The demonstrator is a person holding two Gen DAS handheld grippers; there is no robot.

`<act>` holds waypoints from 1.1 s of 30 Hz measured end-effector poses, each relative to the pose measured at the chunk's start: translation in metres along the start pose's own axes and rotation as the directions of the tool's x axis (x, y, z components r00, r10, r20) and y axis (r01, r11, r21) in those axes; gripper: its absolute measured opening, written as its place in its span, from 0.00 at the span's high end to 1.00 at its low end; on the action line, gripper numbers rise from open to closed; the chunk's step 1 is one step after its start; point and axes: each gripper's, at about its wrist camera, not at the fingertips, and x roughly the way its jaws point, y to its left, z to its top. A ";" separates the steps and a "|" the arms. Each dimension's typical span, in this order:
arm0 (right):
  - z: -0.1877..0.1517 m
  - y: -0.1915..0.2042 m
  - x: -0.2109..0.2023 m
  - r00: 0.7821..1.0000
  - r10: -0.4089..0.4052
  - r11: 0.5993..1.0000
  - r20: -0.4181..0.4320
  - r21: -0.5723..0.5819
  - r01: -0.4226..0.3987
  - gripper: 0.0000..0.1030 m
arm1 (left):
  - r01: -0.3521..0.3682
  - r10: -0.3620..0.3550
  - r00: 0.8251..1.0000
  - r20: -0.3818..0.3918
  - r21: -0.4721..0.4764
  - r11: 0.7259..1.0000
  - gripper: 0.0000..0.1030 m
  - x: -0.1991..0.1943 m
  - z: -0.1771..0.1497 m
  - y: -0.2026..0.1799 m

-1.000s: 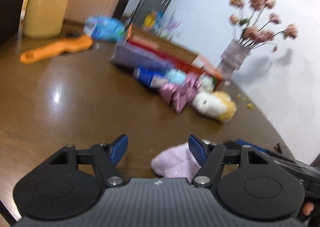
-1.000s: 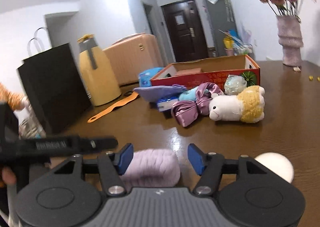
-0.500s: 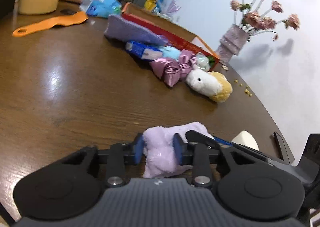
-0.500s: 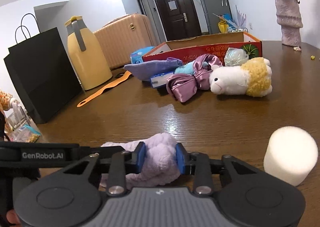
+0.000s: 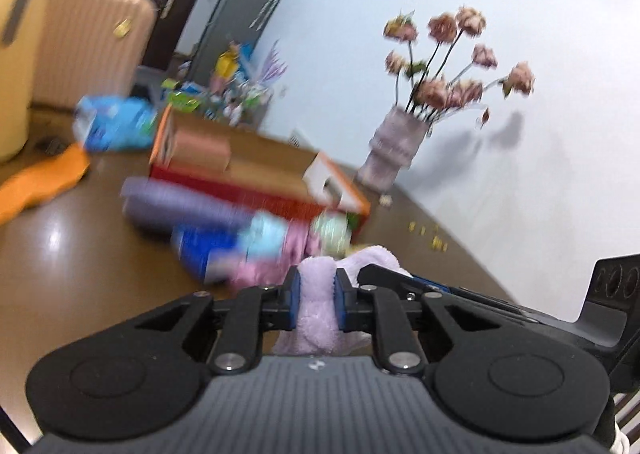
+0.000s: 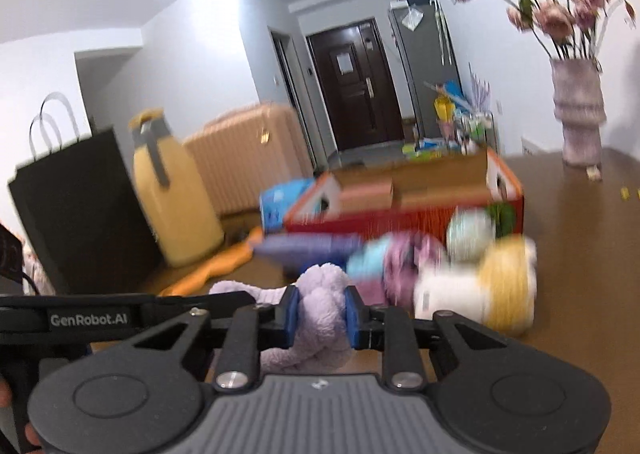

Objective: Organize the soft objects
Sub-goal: 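Lift the lavender headband with both grippers toward the cardboard box, then lower the lavender headband into the box beside the sponge and open grippers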

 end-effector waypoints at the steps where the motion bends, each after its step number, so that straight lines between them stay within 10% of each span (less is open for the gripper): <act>1: 0.018 -0.004 0.010 1.000 0.002 1.000 0.006 0.006 -0.002 0.78 | 0.017 -0.017 1.000 0.002 -0.003 1.000 0.83 0.008 0.018 0.004; 14: 0.183 -0.081 0.212 0.990 -0.088 0.987 -0.113 0.121 0.101 0.78 | -0.058 0.049 0.992 -0.113 -0.076 0.995 0.83 0.199 0.202 0.066; 24: 0.166 -0.167 0.361 0.934 -0.209 0.948 -0.290 0.175 0.267 0.78 | -0.206 0.185 0.950 -0.253 -0.058 0.977 0.83 0.365 0.197 0.114; 27: 0.154 -0.182 0.388 0.906 -0.196 0.937 -0.376 0.202 0.286 0.77 | -0.267 0.236 0.926 -0.295 -0.069 0.961 0.82 0.382 0.185 0.127; 33: 0.153 -0.189 0.393 0.898 -0.216 0.928 -0.384 0.206 0.311 0.68 | -0.240 0.208 0.940 -0.269 -0.092 0.966 0.63 0.370 0.183 0.131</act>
